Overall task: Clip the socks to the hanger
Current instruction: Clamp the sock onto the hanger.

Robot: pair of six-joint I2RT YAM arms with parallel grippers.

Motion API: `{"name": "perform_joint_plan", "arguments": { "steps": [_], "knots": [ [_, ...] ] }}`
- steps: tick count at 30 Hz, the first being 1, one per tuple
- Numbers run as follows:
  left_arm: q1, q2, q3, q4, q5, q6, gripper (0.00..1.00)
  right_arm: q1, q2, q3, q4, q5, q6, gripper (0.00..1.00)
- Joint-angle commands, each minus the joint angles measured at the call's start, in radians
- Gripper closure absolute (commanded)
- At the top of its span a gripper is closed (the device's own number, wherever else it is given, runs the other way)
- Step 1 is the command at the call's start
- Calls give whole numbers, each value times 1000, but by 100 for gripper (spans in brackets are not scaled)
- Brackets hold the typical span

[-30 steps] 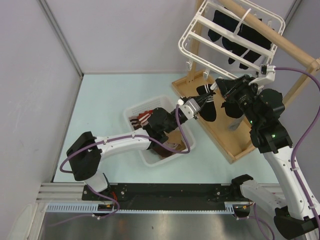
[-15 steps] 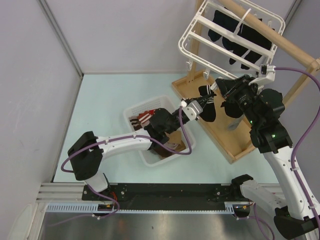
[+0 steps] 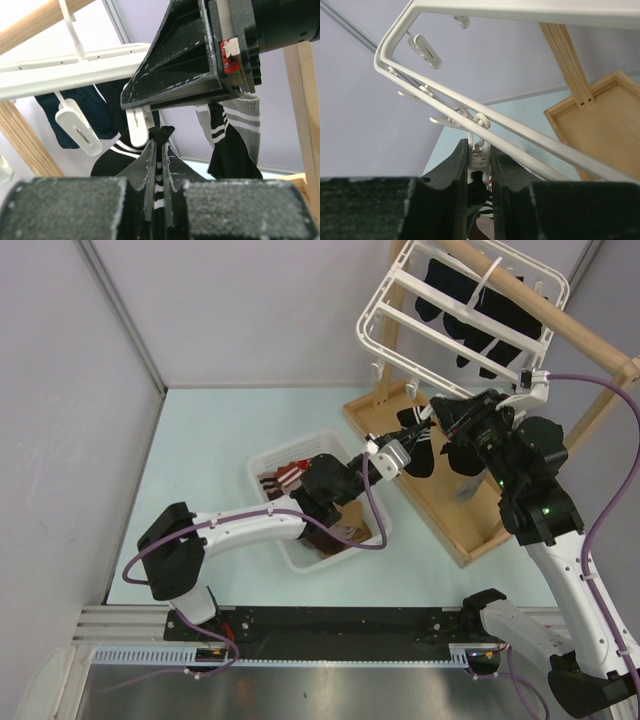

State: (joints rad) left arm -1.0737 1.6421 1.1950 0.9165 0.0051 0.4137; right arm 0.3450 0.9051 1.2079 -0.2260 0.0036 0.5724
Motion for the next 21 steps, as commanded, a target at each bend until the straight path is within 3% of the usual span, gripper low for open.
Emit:
{"name": "perform_joint_plan", "arguments": {
  "steps": [1, 12, 15, 16, 19, 21],
  "knots": [
    [-20, 13, 61, 12, -2, 43, 91, 12, 5, 9, 8, -5, -5, 94],
    [-26, 15, 75, 10, -34, 80, 89, 28, 5, 9, -22, 53, -22, 94],
    [-26, 15, 74, 10, -34, 80, 85, 29, 2, 9, -27, 55, -22, 80],
    [-26, 16, 72, 10, -34, 80, 83, 28, 0, 9, -26, 53, -23, 67],
    [-26, 16, 72, 10, -34, 77, 72, 28, -6, 9, -24, 56, -26, 47],
    [-26, 15, 71, 8, -34, 74, 65, 29, -11, 9, -26, 64, -26, 43]
  ]
}}
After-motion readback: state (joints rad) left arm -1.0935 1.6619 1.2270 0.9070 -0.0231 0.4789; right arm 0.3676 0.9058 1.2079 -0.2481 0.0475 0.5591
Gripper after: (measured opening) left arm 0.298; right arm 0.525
